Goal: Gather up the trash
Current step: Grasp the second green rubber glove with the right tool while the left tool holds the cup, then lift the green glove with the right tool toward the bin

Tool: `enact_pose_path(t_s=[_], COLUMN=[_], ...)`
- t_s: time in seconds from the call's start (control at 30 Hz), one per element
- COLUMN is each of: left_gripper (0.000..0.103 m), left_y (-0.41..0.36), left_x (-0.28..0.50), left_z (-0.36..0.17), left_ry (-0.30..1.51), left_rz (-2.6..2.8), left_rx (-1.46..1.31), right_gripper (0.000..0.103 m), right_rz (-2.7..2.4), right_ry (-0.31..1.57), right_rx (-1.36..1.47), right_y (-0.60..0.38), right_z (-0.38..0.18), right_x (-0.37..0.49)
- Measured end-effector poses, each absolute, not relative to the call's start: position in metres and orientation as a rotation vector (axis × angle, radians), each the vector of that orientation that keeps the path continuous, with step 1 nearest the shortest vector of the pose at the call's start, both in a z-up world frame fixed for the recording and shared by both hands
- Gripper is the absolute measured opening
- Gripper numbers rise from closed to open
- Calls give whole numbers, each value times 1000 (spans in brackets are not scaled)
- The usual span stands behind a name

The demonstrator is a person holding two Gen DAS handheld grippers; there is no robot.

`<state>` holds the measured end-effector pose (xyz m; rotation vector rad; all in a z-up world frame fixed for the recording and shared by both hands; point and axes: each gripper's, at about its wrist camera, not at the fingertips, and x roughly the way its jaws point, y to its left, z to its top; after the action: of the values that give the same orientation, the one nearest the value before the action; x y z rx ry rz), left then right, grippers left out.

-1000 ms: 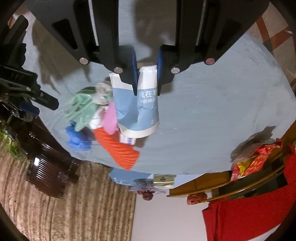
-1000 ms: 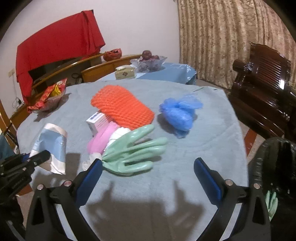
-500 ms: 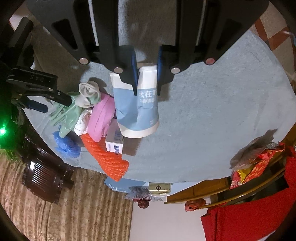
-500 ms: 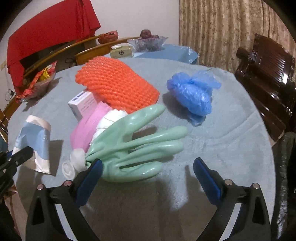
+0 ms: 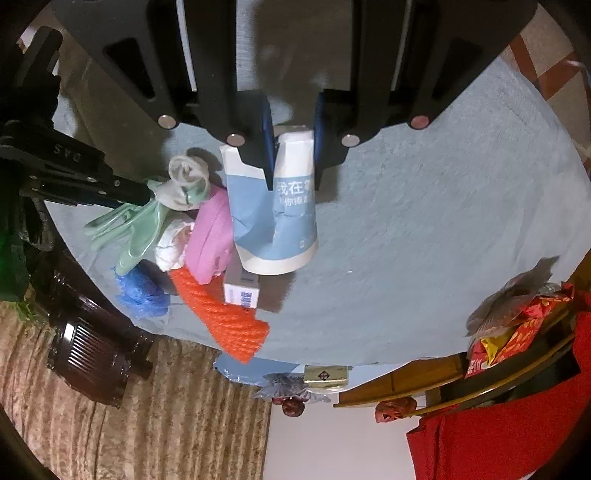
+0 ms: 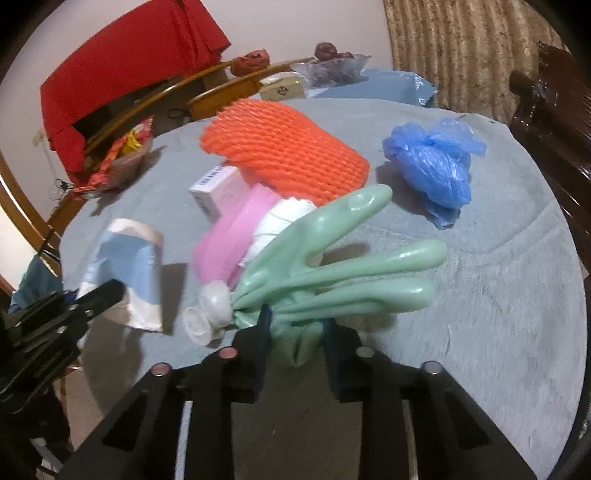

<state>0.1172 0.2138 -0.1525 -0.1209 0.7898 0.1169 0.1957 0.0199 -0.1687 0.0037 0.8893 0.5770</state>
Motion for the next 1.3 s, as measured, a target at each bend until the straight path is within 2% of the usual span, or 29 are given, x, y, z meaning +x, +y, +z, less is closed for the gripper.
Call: enact_pose_path(t_s=[0.4,0.43,0.6,0.73,0.77,0.83,0.87,1.0,1.1,1.13,1.2,1.27,1.3], left_gripper=[16,16,16,16,16,16,16,16,16,16,16,16,16], left_y=[187,185,172,170,170,169,169,169,169,168,169,168,168], left_x=[114,114,117,118,118,119,118,120,120,121,121,122,122], left_z=[-137,-137,-140,-146,-148,-149,-149,-149,-151,-151,-151,-150,-149], left_ry=[760,761,770,788,791,794,794,796,802,803,805,803,802], left_rz=[61,57,32,29,29,29,28,22,19,19,16,13,11], left_rx=[-105,-103,-95,-94,-93,-91,-91,-86,-89,-91,-93,-88,-87], right_gripper=[18,15,16,27,36,49,53,64,65,64,49,22,22], right_rz=[542,539,516,484,482,483,476,450,454,458,497,521,532], right_ry=[800,801,836,865,882,921,931,943,950,953,958,946,939], right_rx=[29,25,8,42,58,77,72,25,40,39,48,37,34], right_y=[-20,-23,-31,-35,-36,-36,-34,-30,-31,-31,-30,-30,-29], right_z=[-127,-126,-138,-148,-152,-159,-162,-169,-173,-173,-172,-166,-163], right_x=[176,176,178,188,191,194,194,191,192,193,193,190,189])
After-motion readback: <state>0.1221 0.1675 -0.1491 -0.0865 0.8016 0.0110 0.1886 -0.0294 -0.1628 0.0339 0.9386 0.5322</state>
